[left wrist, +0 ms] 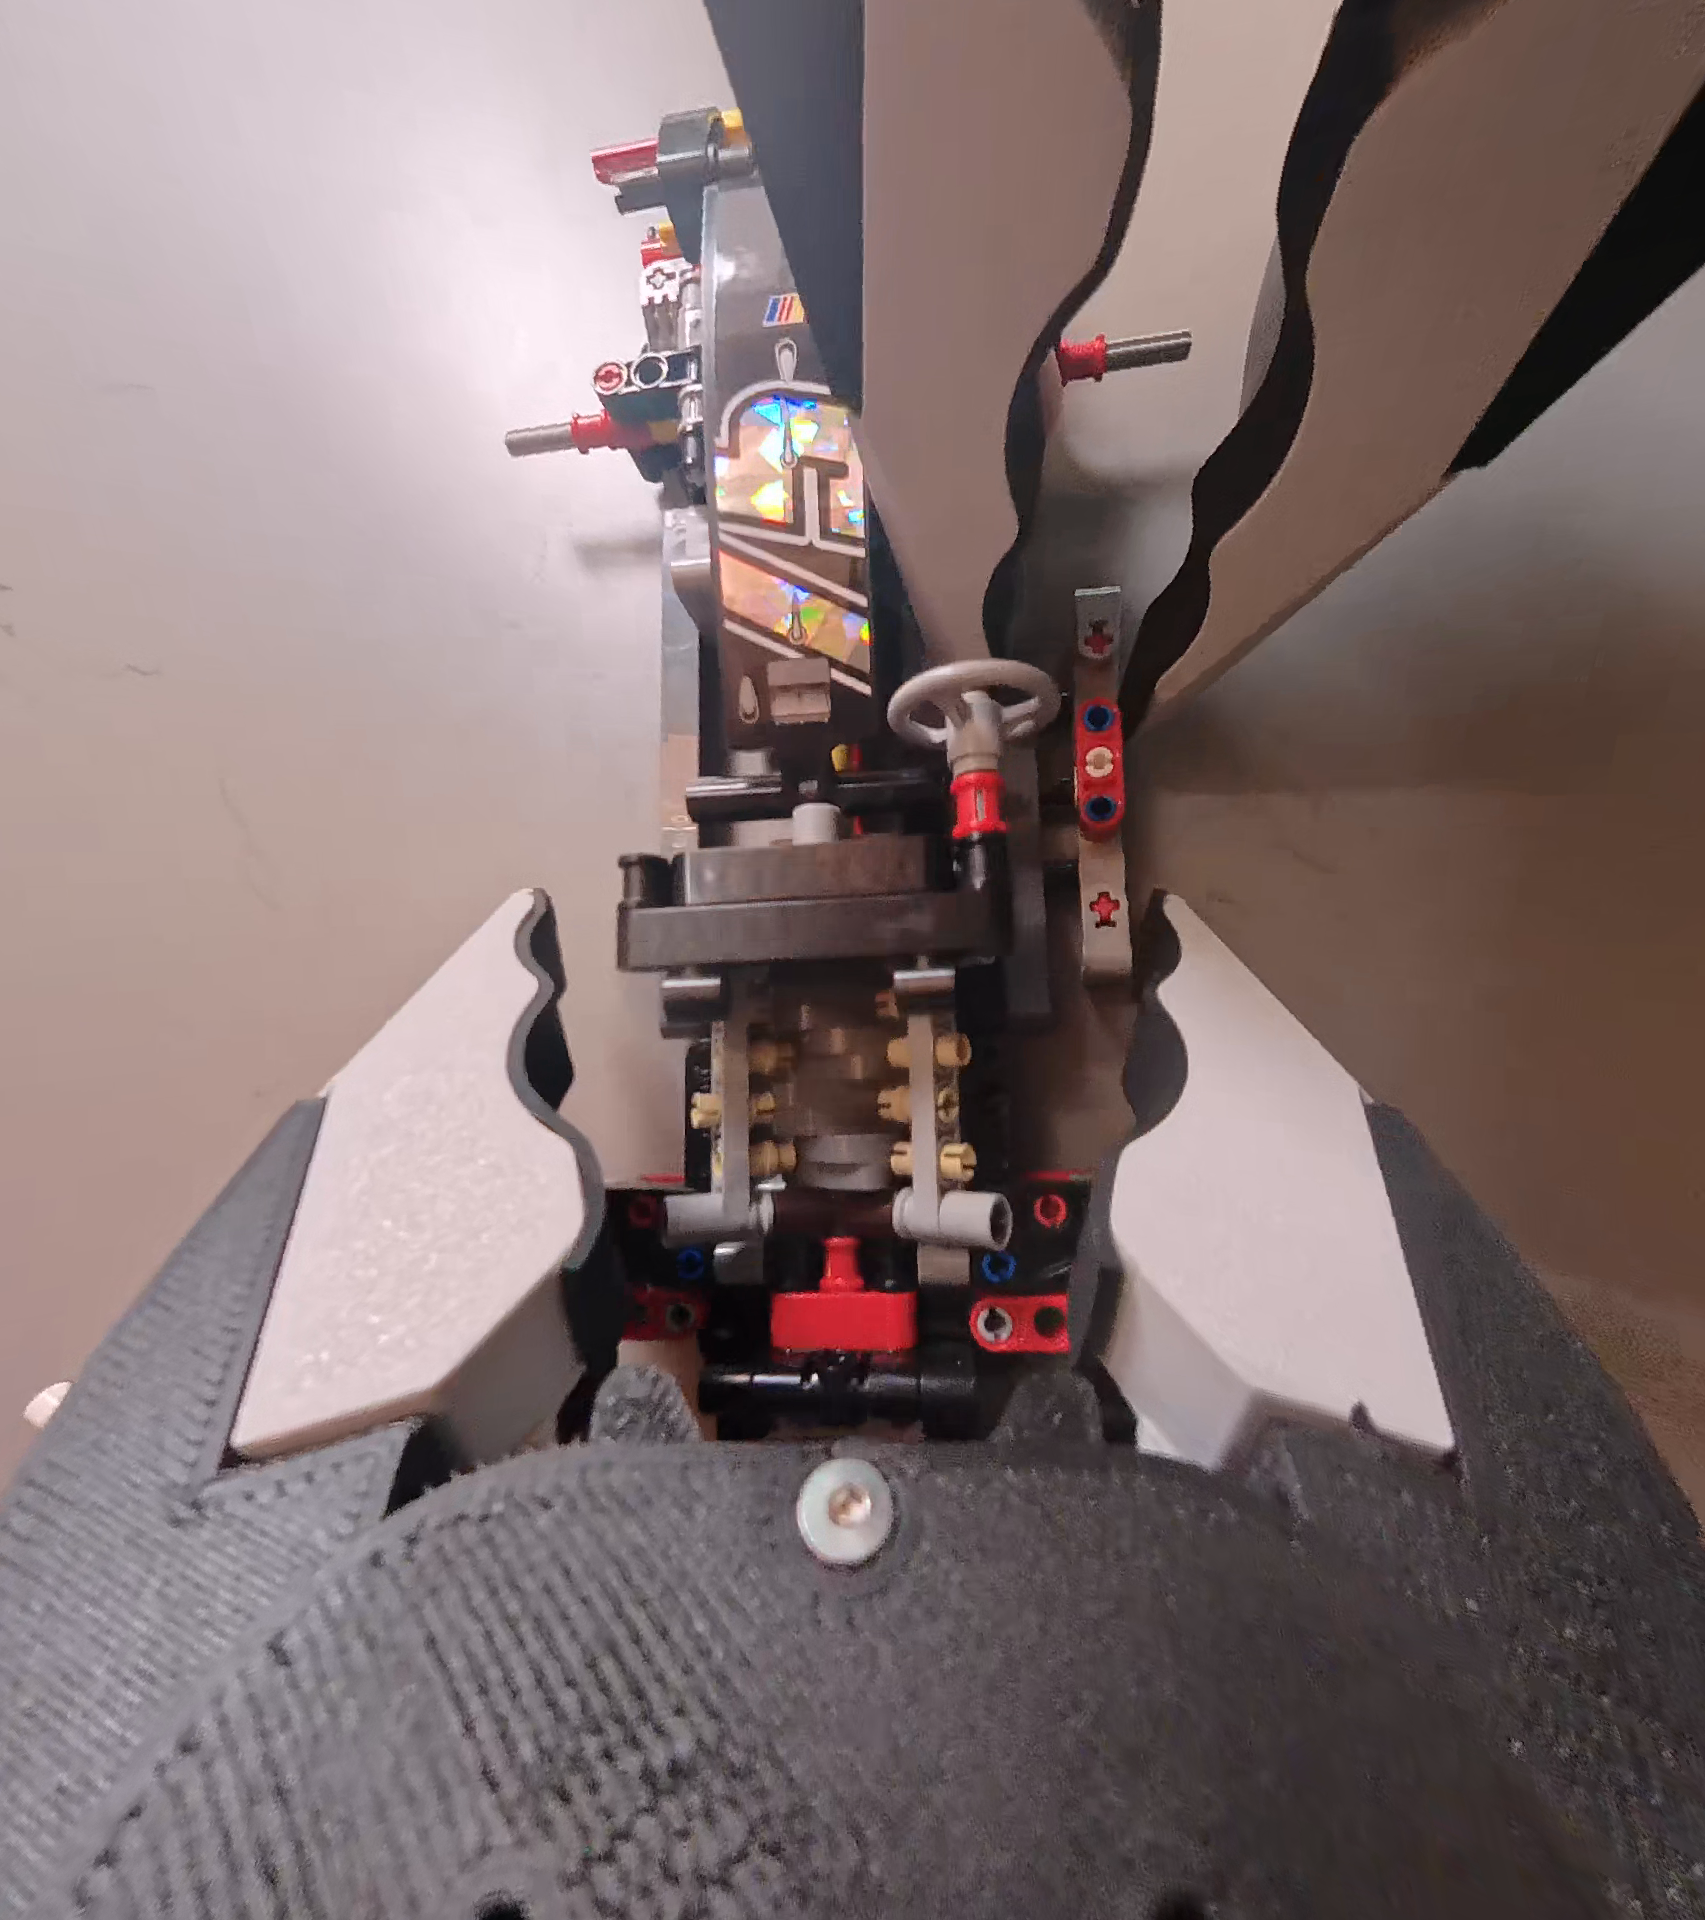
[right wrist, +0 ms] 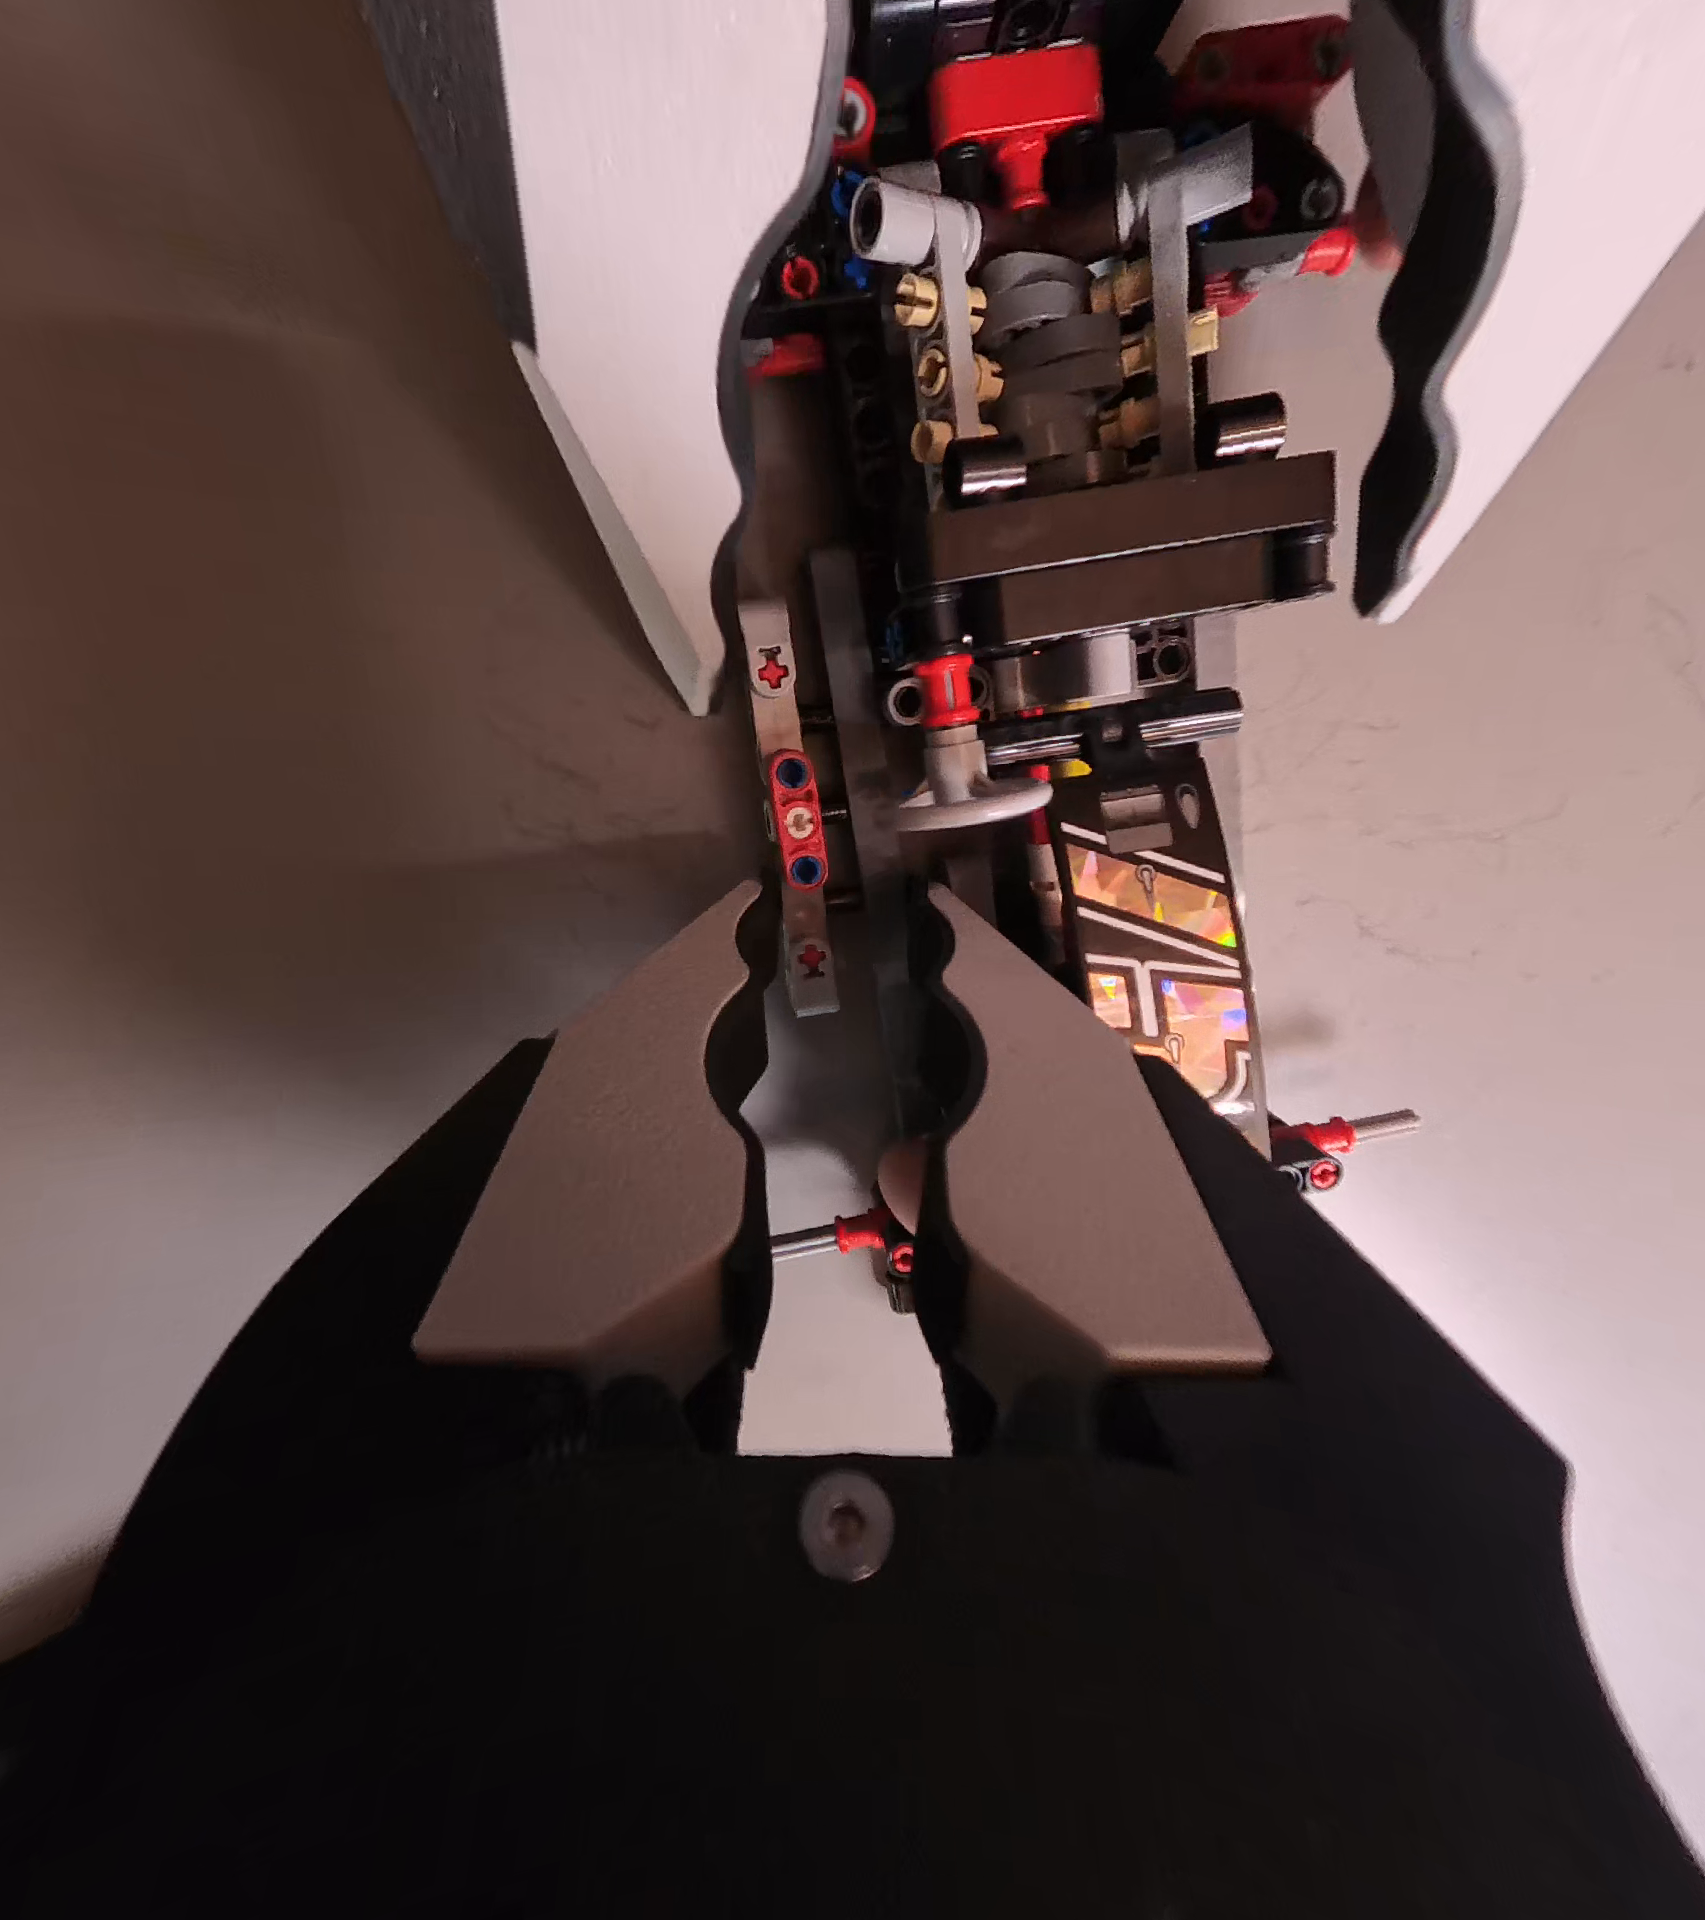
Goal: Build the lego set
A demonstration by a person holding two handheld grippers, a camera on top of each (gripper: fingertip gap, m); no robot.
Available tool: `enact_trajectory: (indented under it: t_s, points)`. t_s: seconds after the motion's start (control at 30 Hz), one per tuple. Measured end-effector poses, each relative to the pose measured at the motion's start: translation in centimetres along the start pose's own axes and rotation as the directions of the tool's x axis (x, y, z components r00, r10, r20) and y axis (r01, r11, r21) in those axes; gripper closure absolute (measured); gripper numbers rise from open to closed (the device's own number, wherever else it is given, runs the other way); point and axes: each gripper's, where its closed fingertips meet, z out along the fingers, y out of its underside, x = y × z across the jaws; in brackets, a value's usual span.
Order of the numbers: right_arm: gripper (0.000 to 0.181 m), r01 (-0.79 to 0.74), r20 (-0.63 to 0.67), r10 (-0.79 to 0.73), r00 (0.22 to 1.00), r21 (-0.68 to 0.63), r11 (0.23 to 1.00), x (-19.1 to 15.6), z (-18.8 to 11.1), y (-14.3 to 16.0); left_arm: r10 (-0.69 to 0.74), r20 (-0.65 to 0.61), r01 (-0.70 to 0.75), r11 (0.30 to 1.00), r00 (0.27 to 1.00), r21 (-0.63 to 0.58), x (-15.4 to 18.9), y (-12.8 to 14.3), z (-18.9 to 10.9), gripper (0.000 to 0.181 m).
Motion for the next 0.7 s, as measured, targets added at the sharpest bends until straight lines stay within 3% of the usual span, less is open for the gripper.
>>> enact_trajectory:
  t_s: [0.23,0.37,0.7]
  points:
    - [0.159,0.016,-0.022,-0.015,1.000,0.035,0.999,0.02,-0.01,-0.02,-0.007,-0.015,0.007,0.999,1.000,-0.033,0.13,-0.04,0.27,0.078]
    - [0.160,0.005,-0.019,-0.004,1.000,0.046,0.999,0.05,0.00,0.01,0.030,-0.027,-0.031,0.999,0.999,-0.026,0.31,-0.17,0.23,0.091]
    - [0.163,0.034,-0.022,-0.034,0.999,0.029,0.999,0.15,0.04,0.06,0.066,-0.039,-0.067,0.998,0.997,-0.004,0.24,-0.41,0.31,0.091]
